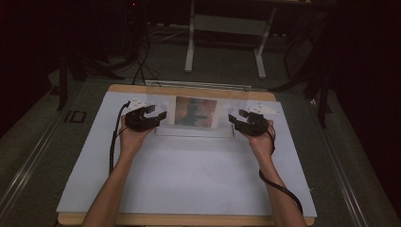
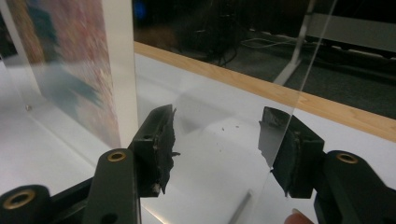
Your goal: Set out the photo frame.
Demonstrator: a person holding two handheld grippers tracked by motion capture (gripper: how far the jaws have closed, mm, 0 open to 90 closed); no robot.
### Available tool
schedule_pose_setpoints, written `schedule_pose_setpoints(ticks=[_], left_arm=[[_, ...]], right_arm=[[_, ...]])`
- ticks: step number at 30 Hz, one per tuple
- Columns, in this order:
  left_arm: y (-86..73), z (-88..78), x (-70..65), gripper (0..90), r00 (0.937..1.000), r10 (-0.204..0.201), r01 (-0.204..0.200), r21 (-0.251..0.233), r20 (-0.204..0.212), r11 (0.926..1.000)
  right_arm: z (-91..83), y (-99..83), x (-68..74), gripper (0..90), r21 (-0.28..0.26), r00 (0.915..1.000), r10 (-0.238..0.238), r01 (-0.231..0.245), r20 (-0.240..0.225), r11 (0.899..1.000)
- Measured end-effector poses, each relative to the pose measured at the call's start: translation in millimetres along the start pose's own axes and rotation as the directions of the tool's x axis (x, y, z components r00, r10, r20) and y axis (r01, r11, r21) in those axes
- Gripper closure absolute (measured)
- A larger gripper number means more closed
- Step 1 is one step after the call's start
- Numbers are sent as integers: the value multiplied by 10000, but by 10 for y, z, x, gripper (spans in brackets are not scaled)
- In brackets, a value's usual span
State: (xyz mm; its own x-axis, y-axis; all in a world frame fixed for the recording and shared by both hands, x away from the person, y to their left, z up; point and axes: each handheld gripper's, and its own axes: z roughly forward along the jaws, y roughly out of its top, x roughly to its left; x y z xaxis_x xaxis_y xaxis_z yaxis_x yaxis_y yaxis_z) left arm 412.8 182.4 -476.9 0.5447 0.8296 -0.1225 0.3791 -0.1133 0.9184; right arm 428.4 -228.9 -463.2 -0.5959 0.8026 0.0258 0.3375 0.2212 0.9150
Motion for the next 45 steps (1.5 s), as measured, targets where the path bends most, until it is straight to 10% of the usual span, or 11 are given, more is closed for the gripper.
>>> schedule_pose_setpoints(ticks=[14, 25, 45], left_arm=[[-31, -211, -165, 419, 9972, -698, 695, 91, 271, 9975], [-177, -279, -235, 415, 9990, -212, 213, -16, 386, 9998], [-221, -335, -150, 388, 9975, -564, 569, -101, 425, 9983]], right_arm=[[-234, -49, 106, 442, 229, 9983, 555, -550, -202, 9982], [-324, -192, 136, 452, 39, 9983, 385, -384, -441, 9993], [-332, -233, 109, 442, 233, 9974, 315, -301, -644, 9993]])
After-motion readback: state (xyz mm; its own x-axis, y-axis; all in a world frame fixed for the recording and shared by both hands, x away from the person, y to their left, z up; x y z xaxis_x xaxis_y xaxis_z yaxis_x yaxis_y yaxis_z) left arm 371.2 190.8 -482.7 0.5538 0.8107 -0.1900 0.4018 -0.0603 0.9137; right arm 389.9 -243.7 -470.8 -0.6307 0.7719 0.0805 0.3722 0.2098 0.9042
